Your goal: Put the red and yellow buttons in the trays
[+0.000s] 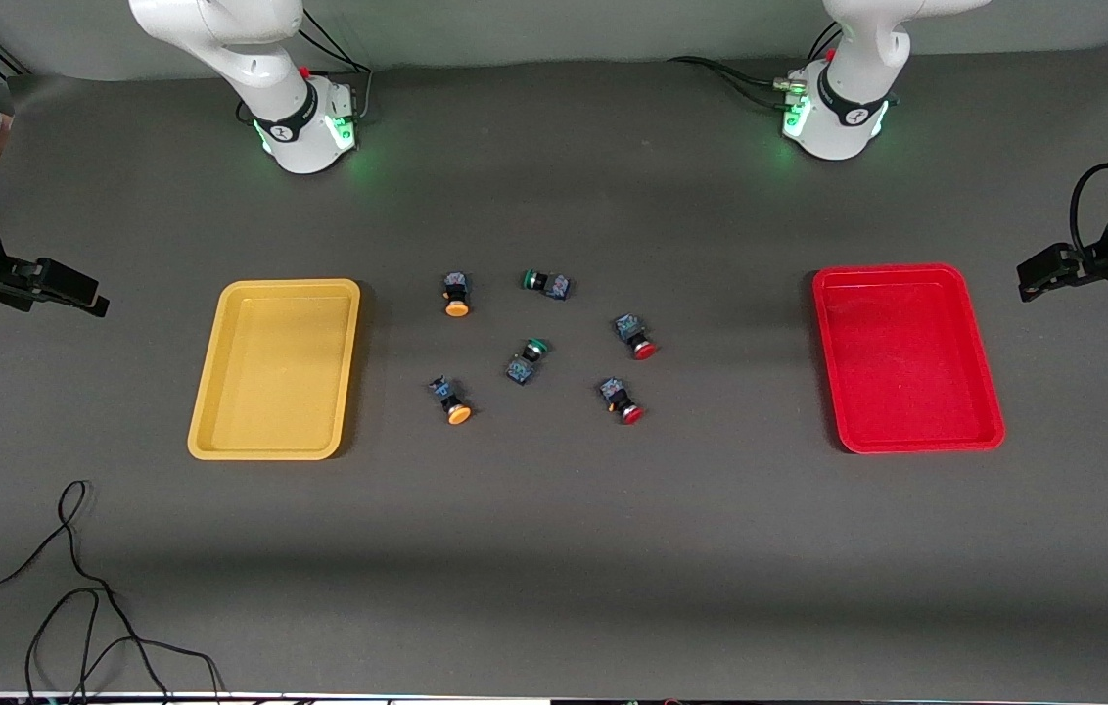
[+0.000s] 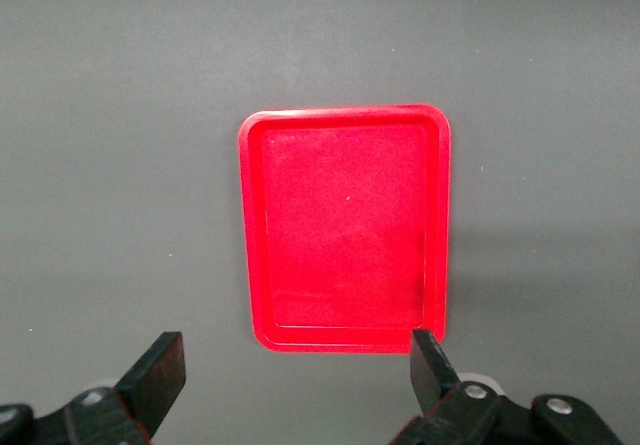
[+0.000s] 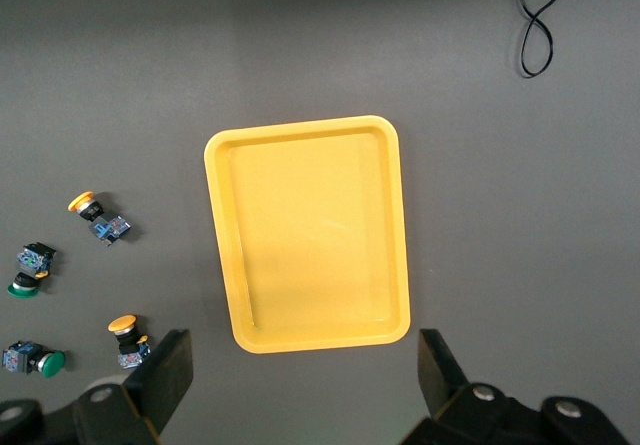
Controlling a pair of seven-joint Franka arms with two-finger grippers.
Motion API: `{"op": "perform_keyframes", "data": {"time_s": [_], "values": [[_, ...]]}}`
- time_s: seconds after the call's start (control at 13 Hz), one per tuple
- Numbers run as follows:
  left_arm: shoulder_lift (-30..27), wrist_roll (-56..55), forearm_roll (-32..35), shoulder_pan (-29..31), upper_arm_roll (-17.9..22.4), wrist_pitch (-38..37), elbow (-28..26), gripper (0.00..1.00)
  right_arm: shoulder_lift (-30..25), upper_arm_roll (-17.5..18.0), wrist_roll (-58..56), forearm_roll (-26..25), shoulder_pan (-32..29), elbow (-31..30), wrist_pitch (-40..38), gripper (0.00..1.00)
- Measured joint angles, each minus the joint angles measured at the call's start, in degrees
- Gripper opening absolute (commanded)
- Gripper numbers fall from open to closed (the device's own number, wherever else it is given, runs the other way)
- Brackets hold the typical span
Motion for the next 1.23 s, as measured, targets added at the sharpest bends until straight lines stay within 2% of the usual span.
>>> {"op": "perform_keyframes", "data": {"time_s": [0.54, 0.85, 1.0, 1.23], "values": [[0.01, -0.03, 0.0, 0.03, -0.03, -0.04, -0.12, 1.0, 0.07, 0.16, -0.37, -0.04, 0.28, -0.36, -1.46, 1.0], [0.02, -0.03, -0.04, -0.13, -0.53, -0.25, -0.12, 1.0, 0.06, 0.3, 0.98, 0.24, 3.93, -2.89, -0.65, 1.0], [0.06, -0.07, -0.12, -1.33, -0.89, -0.49, -0.2, 1.0, -0.72, 0.36, 4.95, 0.57, 7.34, -6.56, 3.3, 1.0], [0.36, -5.27, -0.22, -5.27, -1.24, -1.29, -0.58, 1.0, -3.96, 0.6, 15.55, 0.79, 15.33, -16.15, 12.15, 1.0]]}}
